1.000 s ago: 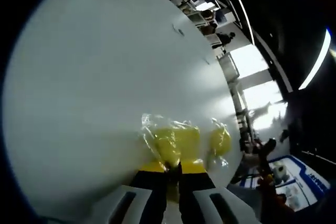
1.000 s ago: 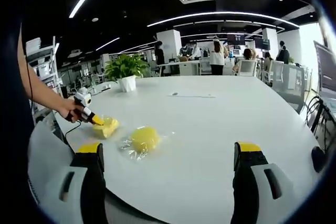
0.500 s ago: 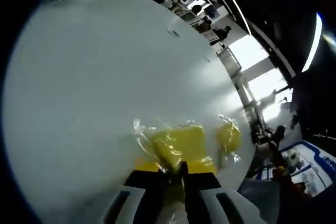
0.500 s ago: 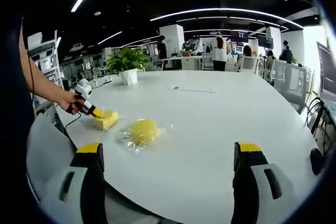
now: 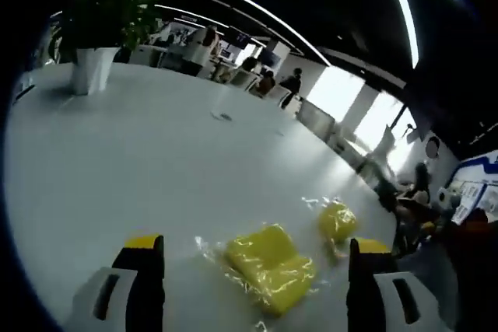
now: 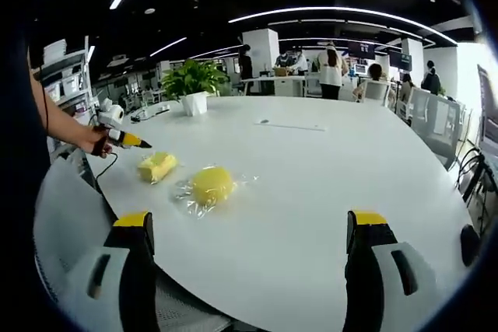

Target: Compare the silicone blocks by pressing each to a similar depth, holding the contact briefly, and releasing to observe deformation and rebound differences across the visible hardness samples.

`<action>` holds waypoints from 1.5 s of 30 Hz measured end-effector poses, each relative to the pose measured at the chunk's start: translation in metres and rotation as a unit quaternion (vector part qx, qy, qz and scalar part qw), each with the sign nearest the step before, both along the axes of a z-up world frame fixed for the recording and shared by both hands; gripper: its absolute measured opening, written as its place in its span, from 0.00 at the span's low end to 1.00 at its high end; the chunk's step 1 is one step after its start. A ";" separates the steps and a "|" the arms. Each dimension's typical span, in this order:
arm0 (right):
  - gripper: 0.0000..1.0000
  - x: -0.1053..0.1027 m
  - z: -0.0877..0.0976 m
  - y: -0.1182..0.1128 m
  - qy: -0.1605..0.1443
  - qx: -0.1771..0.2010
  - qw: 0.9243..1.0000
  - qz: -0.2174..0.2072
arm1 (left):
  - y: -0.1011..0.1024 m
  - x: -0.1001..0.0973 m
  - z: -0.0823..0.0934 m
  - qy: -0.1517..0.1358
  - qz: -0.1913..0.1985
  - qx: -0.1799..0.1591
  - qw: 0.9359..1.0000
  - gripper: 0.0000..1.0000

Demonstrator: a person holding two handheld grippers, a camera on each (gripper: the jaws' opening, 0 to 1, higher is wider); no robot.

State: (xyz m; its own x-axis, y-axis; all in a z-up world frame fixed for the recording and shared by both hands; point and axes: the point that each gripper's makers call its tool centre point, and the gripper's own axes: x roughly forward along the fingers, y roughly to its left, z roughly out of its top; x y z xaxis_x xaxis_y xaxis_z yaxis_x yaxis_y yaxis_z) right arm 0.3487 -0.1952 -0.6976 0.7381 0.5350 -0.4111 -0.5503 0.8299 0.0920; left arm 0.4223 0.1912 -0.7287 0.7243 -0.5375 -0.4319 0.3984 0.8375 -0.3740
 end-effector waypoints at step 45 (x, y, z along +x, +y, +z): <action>0.97 0.000 -0.003 0.011 0.030 0.007 0.999 0.006 | 0.007 -0.106 0.038 -0.065 -0.088 0.062 0.992 1.00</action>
State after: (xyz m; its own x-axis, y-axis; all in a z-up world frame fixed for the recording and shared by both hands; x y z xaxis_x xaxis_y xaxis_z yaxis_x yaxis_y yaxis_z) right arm 0.3482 -0.1845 -0.7010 0.7051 0.5503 -0.4472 -0.5540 0.8212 0.1370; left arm 0.3160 0.1979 -0.6908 0.6787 -0.6088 -0.4107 0.5803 0.7874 -0.2083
